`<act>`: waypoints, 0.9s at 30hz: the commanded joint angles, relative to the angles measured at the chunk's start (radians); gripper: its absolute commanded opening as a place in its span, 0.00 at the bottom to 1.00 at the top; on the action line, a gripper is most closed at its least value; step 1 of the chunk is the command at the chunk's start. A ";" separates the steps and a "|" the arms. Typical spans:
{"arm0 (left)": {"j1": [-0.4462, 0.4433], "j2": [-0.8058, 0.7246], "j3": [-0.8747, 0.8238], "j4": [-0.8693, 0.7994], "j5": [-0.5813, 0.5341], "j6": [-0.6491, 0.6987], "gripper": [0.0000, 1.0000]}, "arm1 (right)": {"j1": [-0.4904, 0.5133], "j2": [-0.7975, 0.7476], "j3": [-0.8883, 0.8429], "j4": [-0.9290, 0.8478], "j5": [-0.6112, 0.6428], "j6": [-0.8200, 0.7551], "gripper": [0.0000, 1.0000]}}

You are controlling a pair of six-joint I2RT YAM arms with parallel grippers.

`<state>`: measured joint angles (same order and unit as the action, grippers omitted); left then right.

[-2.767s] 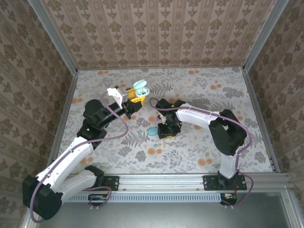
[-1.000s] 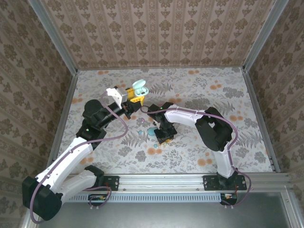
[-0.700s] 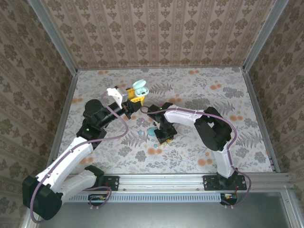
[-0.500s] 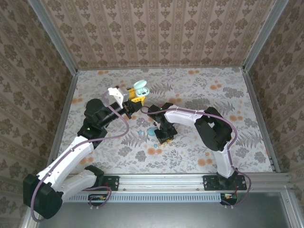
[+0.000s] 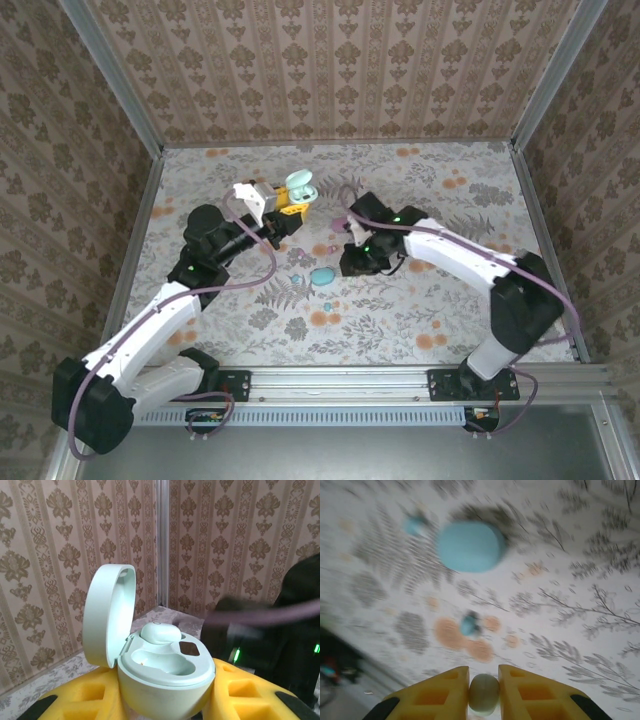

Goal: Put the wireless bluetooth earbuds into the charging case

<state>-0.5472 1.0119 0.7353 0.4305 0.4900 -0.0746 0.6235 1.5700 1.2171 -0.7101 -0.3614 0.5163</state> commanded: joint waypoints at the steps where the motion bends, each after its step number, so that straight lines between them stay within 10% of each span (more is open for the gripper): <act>1: 0.006 0.013 0.016 0.057 0.019 -0.030 0.28 | -0.052 -0.119 -0.051 0.146 -0.190 0.097 0.23; 13: -0.010 0.107 -0.014 0.145 0.094 -0.017 0.29 | -0.109 -0.342 0.067 0.309 -0.311 0.235 0.23; 27: -0.065 0.155 -0.010 0.175 0.109 0.054 0.29 | -0.068 -0.225 0.203 0.420 -0.237 0.243 0.23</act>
<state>-0.6071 1.1664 0.7212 0.5568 0.5709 -0.0467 0.5488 1.3197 1.3853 -0.3195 -0.6243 0.7525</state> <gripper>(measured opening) 0.335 0.232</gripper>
